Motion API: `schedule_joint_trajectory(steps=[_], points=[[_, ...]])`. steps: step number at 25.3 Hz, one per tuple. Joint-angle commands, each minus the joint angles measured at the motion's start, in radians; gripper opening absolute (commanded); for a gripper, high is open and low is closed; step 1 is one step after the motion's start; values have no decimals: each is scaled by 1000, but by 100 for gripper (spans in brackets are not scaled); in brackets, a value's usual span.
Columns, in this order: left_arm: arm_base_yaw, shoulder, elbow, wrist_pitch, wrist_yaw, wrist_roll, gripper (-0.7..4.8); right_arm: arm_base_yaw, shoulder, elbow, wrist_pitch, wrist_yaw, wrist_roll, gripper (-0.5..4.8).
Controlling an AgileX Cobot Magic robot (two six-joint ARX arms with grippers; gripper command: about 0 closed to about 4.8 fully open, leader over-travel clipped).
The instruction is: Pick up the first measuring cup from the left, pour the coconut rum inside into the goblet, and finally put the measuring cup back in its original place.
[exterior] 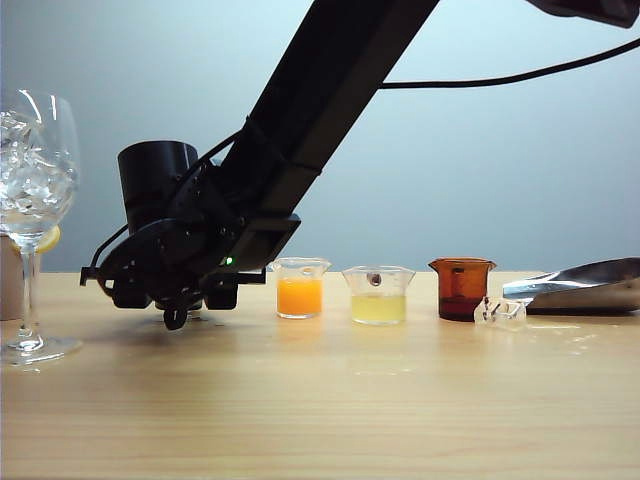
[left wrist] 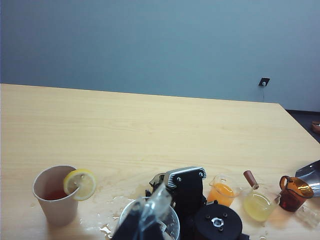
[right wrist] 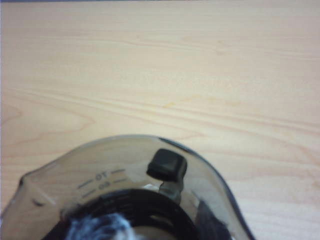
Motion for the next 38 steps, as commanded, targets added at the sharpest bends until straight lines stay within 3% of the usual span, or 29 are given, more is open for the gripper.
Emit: schedule_joint_trajectory(steps=[1,29,38], points=[[-1,-1,4,9,3,4,-4,0,-29,3,22,0,-25,-1],[0,-1,4,6,1,4,-4,-30,-120,3,16,-18,-56,-1],[0,-1,4,6,-4,3,-4,-71,-217,3,15,-84,-122,-1]])
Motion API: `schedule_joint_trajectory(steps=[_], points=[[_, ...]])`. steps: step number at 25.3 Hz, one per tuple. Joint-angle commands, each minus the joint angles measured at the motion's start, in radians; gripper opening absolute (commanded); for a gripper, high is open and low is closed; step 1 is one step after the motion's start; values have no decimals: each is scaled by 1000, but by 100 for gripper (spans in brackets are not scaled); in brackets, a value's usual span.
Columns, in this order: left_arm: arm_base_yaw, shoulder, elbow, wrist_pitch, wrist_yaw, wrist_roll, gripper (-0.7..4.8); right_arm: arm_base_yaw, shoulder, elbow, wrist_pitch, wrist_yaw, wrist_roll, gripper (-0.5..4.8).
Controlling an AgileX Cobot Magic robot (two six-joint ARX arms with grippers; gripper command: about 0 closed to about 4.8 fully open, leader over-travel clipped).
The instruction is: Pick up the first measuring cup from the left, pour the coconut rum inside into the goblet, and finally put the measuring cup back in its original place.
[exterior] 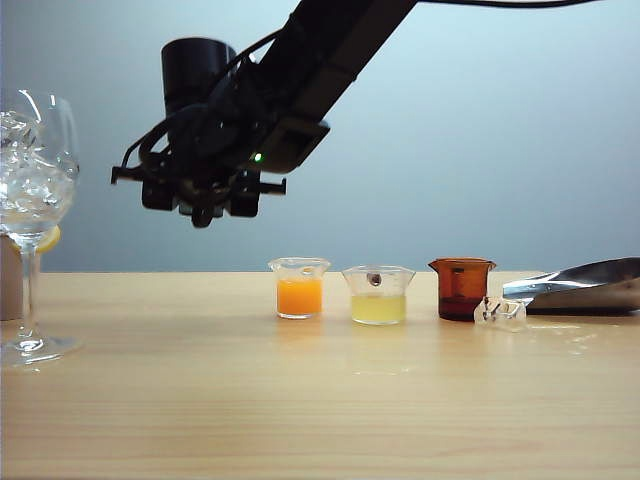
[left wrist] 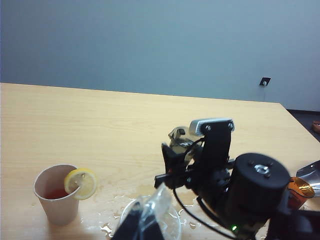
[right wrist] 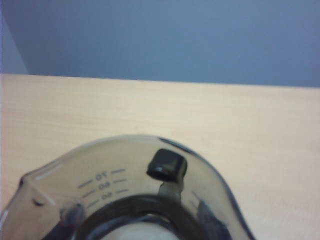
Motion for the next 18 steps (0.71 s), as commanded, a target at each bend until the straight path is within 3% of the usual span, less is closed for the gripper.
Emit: schedule_joint_trajectory(steps=[1,5,9,14,16,18], points=[[-1,-1,4,9,-1,3,-4,-19,-55,5,25,-53,-41,-1],[-1,-1,4,8,-1,3,-4,-41,-127,5,-37,-151,-41,-1],[-1,-1,4,8,2,3,-4,-76,-211,5,-127,-391,-69,-1],[0,0,4,-39,-21,5,-4,-100,-275,5,-216,-560,-156,-1],[0,-1,4,-58,-30,56,-4,-107,-304,5,-244,-661,-173,-1],[0,4,4,-59,-30,56,-4,-105,-311,5,-254,-691,-192,-1]])
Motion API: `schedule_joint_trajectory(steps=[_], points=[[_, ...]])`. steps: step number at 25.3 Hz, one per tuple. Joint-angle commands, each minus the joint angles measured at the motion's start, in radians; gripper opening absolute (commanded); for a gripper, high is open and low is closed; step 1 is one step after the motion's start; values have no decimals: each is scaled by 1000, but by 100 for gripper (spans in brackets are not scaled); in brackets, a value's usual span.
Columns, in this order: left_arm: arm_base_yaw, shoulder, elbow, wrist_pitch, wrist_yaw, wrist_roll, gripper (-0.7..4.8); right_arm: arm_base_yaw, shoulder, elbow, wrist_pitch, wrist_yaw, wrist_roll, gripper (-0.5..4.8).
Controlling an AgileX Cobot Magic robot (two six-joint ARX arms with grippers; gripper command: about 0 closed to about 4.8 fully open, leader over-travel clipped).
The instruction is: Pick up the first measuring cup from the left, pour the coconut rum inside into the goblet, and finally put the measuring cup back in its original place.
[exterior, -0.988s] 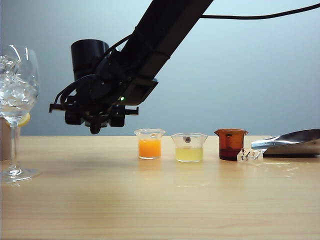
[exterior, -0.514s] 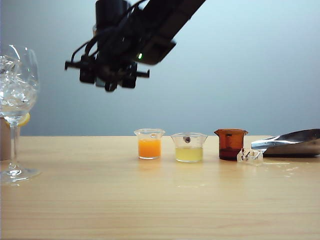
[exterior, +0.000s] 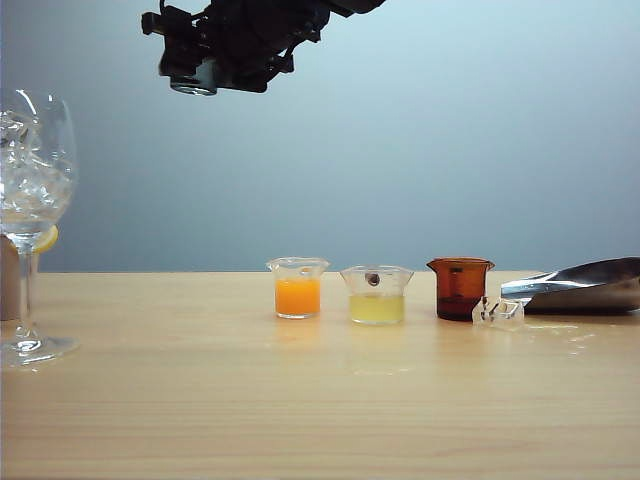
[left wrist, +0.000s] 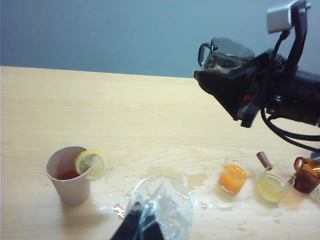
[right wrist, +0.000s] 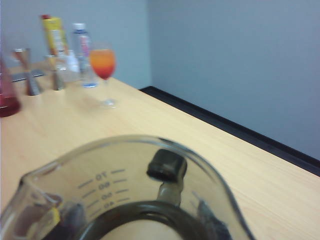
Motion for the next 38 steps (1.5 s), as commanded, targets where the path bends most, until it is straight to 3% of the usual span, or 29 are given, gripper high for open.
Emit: schedule_joint_trajectory(steps=[1,11,20,31,38], points=[[0,7,4,8,-3,14,-4,6,-14,4,-16,-60,-37,-1],[34,119,4,-7,122,35,-5,57,-14,4,-67,-107,-213,-1],[51,119,4,-4,143,42,-5,67,-14,4,-92,-196,-251,-1],[51,117,5,5,147,21,-5,101,-15,4,-93,-196,-301,-1],[51,117,4,9,170,2,-5,121,-15,4,-127,-197,-428,-1]])
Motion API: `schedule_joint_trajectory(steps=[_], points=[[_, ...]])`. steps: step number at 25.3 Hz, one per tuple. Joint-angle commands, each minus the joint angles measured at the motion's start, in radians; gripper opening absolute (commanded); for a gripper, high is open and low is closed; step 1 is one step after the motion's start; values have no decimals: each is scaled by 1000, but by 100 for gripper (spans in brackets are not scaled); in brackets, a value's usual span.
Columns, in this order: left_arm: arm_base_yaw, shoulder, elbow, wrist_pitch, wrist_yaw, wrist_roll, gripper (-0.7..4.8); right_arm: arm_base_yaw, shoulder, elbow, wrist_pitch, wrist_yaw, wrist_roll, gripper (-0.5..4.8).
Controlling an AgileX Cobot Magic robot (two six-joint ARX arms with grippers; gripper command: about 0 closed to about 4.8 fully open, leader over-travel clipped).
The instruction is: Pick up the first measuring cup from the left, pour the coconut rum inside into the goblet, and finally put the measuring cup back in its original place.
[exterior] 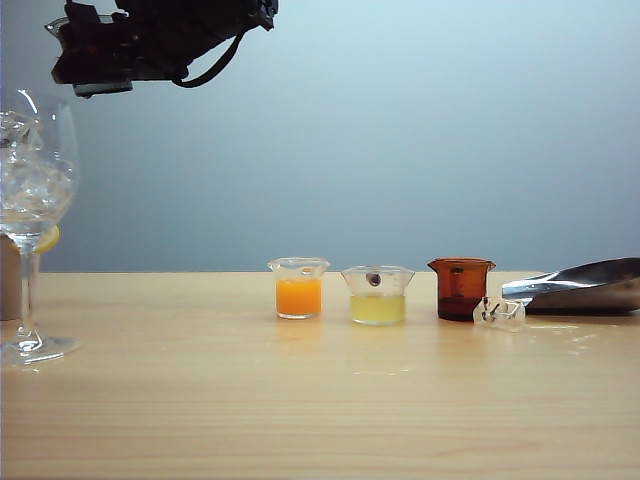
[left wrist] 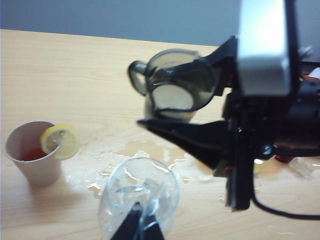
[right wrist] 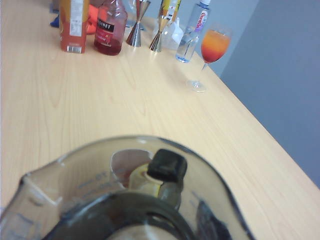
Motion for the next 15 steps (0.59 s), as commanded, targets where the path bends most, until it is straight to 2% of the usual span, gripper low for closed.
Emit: schedule_joint_trajectory(steps=[1,15], points=[[0,-2,4,18,10,-4,-5,8,-13,3,3,-5,-68,-1],[-2,-2,4,18,9,-26,-5,13,-13,3,-4,-5,-225,-1]])
